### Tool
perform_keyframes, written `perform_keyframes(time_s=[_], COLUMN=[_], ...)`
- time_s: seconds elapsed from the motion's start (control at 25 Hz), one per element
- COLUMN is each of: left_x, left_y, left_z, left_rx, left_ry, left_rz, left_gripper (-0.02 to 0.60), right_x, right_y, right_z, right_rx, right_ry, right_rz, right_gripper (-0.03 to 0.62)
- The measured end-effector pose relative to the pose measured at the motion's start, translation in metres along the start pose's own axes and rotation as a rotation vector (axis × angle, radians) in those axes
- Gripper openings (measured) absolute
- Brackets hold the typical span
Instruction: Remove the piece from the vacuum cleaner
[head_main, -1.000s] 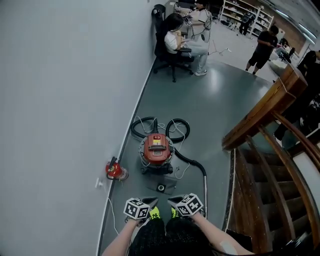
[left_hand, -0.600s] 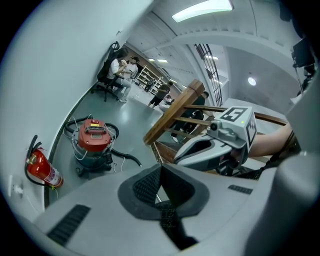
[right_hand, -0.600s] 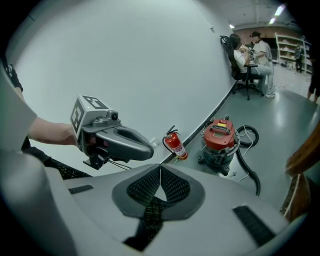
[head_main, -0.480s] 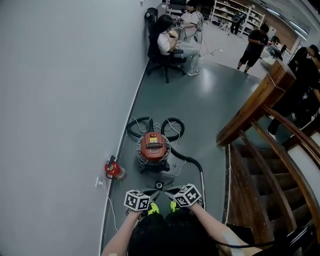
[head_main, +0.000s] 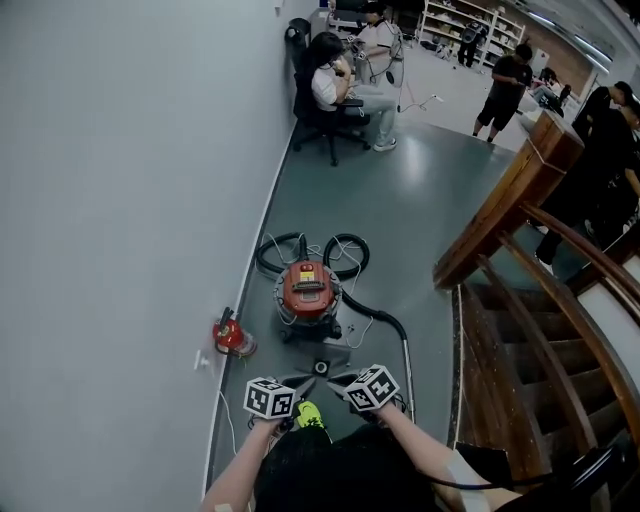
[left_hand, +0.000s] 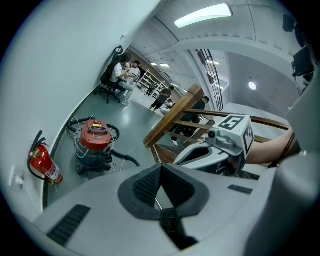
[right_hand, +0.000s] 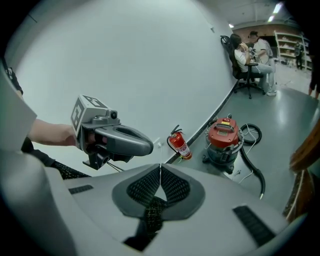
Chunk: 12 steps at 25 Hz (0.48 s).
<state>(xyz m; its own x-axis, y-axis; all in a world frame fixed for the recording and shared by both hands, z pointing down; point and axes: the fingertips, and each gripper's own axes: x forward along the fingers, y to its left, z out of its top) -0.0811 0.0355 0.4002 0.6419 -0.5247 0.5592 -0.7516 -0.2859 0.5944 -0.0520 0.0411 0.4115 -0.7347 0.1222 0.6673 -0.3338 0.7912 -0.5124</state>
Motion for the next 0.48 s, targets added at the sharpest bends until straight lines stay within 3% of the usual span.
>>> perform_keyframes(time_s=[0.48], left_x=[-0.003], left_y=[-0.045], left_z=[-0.022], left_rx=[-0.041], left_ry=[-0.1], left_rz=[0.073], left_gripper=[0.009], right_x=[-0.032], right_y=[0.012], right_z=[-0.038], right_rx=[-0.007], right_ry=[-0.019], right_rz=[0.054], right_gripper=[0.018])
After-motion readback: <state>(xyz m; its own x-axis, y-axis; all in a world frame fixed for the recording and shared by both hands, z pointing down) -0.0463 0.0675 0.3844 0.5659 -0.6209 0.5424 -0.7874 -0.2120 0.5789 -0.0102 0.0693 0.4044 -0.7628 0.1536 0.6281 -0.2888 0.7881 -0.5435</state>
